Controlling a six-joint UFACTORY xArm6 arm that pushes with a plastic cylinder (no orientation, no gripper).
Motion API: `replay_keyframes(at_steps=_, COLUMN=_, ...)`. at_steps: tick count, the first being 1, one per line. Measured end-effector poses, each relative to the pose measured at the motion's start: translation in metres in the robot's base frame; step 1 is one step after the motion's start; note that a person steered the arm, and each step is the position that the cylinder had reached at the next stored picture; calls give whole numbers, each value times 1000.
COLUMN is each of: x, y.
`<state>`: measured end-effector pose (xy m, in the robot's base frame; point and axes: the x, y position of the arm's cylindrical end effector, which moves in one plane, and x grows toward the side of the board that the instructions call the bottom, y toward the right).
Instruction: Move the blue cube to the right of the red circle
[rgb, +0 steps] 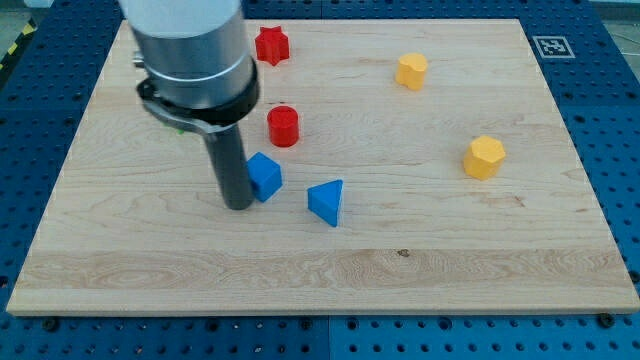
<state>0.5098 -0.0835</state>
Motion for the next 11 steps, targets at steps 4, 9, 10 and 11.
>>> replay_keyframes(at_steps=4, x=0, y=13)
replay_keyframes(at_steps=9, x=-34, y=33)
replay_keyframes(at_steps=10, x=-32, y=48)
replay_keyframes(at_steps=11, x=-11, y=55)
